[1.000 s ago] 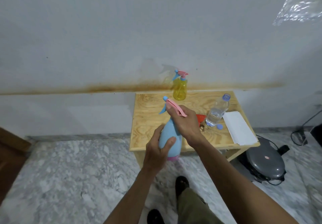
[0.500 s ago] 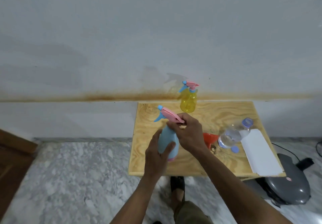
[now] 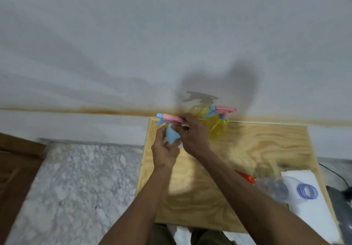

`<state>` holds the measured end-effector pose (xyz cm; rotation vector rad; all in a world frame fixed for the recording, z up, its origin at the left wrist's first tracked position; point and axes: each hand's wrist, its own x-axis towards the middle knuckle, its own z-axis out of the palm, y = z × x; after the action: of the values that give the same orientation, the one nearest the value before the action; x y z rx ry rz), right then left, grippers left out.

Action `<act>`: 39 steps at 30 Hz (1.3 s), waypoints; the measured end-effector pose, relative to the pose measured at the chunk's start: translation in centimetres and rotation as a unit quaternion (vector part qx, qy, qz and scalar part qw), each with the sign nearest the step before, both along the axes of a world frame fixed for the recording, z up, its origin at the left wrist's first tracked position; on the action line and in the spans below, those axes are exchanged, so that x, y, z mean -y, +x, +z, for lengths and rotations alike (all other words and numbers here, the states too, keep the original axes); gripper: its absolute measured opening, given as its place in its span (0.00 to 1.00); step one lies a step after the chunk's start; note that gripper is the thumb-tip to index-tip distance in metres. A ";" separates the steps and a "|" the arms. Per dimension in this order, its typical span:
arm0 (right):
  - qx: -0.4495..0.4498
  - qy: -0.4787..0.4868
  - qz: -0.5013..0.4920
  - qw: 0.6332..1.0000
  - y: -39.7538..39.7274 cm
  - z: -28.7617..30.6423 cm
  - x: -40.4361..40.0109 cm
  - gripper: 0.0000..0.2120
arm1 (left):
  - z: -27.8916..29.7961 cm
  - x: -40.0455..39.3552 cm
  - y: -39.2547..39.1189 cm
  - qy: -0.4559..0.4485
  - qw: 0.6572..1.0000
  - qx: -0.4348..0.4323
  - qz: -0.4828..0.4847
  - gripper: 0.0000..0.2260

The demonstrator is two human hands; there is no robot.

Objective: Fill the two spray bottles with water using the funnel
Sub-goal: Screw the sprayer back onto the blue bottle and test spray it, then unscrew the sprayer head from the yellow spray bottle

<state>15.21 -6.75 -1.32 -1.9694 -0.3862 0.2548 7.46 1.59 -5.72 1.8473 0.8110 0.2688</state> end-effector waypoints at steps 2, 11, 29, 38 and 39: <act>-0.005 -0.003 0.003 1.000 1.1 -0.7 -0.9 0.07 | -0.1 -0.6 1.8 0.017 0.999 -0.013 0.033 0.08; -0.033 -0.023 -0.010 0.999 4.0 -3.5 -2.6 0.08 | -4.6 -2.0 5.2 -0.145 0.987 -0.032 0.063 0.24; 0.026 -0.046 -0.056 0.997 1.6 -3.4 -2.2 0.30 | -2.7 -2.4 5.7 -0.014 0.996 -0.074 0.043 0.23; -0.053 -0.020 -0.302 0.951 -0.8 -2.2 7.9 0.17 | -4.0 1.6 2.3 0.005 0.983 -0.164 -0.084 0.26; -0.059 -0.020 -0.316 0.947 0.0 -2.1 8.5 0.18 | -4.0 2.7 2.6 0.006 0.984 -0.148 -0.099 0.27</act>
<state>15.22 -15.29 -3.45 -1.9984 0.3375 -0.0340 10.03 -1.09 -9.72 1.9894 0.8167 -0.1322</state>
